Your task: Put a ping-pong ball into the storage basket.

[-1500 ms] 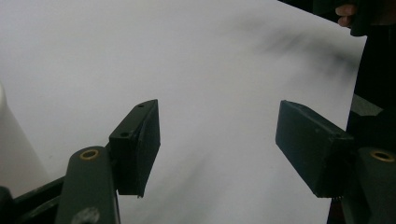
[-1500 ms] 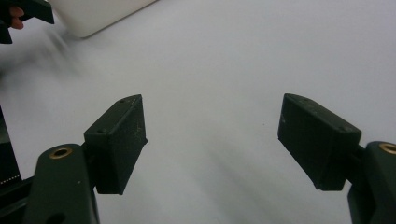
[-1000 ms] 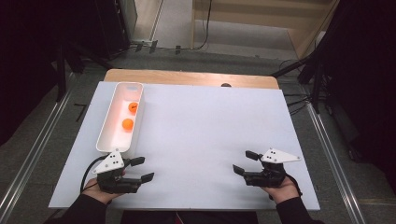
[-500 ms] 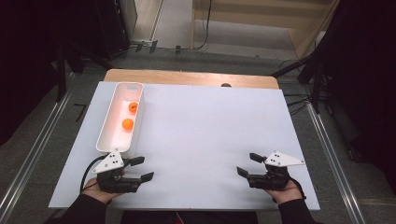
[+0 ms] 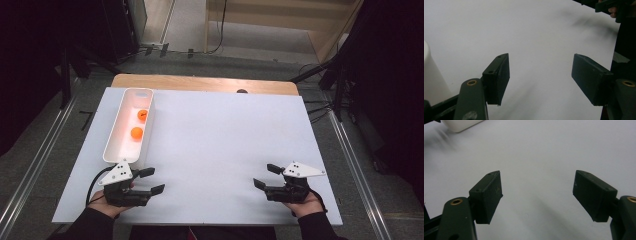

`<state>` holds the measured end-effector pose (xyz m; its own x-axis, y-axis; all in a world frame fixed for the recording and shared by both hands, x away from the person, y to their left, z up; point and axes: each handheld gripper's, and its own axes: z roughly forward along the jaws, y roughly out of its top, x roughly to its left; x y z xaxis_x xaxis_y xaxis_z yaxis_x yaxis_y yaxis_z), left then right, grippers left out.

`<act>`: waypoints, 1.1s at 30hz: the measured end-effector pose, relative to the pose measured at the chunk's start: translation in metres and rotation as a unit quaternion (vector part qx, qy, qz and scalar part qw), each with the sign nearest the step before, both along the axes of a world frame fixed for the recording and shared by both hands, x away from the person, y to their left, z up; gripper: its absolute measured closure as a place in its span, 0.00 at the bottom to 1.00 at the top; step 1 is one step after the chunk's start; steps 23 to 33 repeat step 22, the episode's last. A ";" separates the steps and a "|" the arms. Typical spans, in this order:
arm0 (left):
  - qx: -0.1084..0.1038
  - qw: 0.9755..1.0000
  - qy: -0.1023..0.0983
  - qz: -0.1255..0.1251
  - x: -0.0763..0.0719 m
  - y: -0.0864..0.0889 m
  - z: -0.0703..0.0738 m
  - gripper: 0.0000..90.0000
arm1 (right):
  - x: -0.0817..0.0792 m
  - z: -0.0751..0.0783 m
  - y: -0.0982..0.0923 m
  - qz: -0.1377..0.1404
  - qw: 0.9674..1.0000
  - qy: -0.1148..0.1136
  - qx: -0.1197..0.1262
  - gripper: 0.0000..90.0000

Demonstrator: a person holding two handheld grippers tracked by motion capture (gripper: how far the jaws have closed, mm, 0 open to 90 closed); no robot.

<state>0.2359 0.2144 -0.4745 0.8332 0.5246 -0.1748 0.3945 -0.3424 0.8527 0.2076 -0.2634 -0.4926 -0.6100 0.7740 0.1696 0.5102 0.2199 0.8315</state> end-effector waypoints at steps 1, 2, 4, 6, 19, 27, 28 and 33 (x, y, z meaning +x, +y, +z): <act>0.000 1.000 0.000 0.000 0.000 0.000 0.000 0.35 | 0.000 0.000 0.000 0.001 1.000 0.000 0.000 0.24; 0.000 1.000 0.000 0.000 0.000 0.000 0.000 0.35 | 0.000 0.000 0.000 0.001 1.000 0.001 0.001 0.24; 0.000 1.000 0.000 -0.001 0.000 0.000 0.000 0.35 | 0.000 0.000 0.000 0.001 1.000 0.002 0.001 0.24; 0.000 1.000 0.000 0.000 0.000 0.000 0.000 0.35 | 0.000 0.000 0.000 0.001 1.000 0.003 0.002 0.24; -0.001 1.000 0.000 -0.002 0.000 0.000 0.000 0.35 | 0.000 0.000 0.000 0.001 1.000 0.002 0.000 0.24; 0.001 1.000 0.000 -0.003 0.000 0.000 0.000 0.35 | 0.000 0.000 0.001 0.005 1.000 -0.003 -0.007 0.24; 0.001 1.000 0.000 -0.003 0.000 0.000 0.000 0.35 | 0.000 0.000 0.001 0.005 1.000 -0.003 -0.007 0.24; 0.001 1.000 0.000 -0.003 0.000 0.000 0.000 0.35 | 0.000 0.000 0.001 0.005 1.000 -0.003 -0.007 0.24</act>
